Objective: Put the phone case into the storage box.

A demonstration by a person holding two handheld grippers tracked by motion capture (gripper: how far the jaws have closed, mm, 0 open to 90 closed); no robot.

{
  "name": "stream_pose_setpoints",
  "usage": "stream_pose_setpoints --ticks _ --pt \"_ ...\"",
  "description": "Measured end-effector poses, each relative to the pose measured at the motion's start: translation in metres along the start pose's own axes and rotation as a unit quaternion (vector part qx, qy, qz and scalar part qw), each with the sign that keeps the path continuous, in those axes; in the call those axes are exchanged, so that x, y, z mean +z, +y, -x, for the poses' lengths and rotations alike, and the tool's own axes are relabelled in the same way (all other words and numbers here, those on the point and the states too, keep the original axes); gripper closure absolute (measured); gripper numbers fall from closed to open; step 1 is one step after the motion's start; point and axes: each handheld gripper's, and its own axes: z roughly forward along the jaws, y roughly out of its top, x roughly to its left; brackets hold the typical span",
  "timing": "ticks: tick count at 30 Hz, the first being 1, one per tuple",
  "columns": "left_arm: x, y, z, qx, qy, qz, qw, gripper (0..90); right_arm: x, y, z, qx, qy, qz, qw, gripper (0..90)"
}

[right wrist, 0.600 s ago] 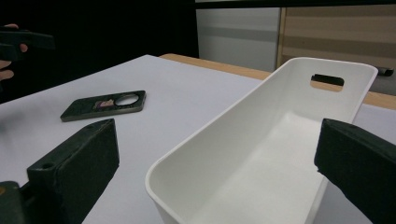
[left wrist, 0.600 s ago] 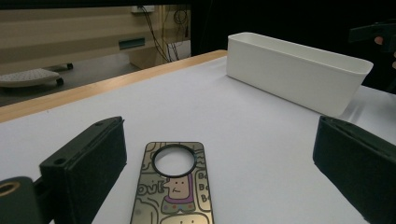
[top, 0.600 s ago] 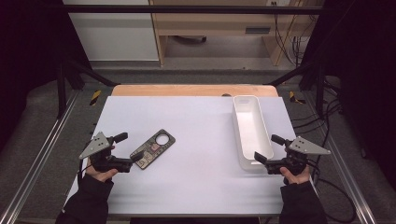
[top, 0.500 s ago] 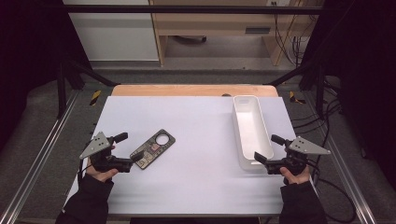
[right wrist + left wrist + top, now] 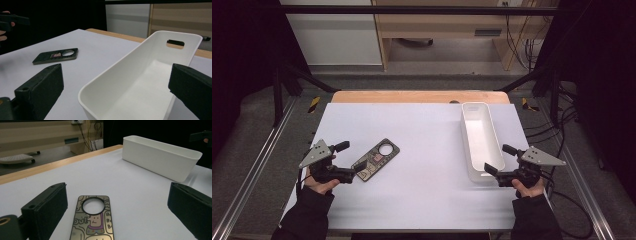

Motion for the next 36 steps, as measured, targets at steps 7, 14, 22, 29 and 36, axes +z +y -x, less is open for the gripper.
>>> stream_pose_setpoints --ticks 7,14,22,29,36 --pt "0.004 0.006 0.002 0.003 0.006 -0.013 0.9999 2.2 0.0 0.0 0.0 -0.001 0.001 -0.001 1.0 0.4" --pt "0.013 0.009 0.005 0.012 0.008 -0.039 0.9991 2.2 0.0 0.0 0.0 -0.002 0.0 -0.002 1.0 0.4" --pt "0.025 0.016 0.007 0.021 0.012 -0.066 0.9975 2.2 0.0 0.0 0.0 -0.002 -0.001 -0.002 1.0 0.4" --pt "0.034 0.016 0.003 0.019 0.011 -0.09 0.9957 2.2 0.0 0.0 0.0 -0.002 -0.001 -0.002 1.0 0.4" --pt "0.045 0.017 -0.002 0.017 0.013 -0.115 0.9931 2.3 0.0 0.0 0.0 -0.003 -0.001 -0.002 1.0 0.4"
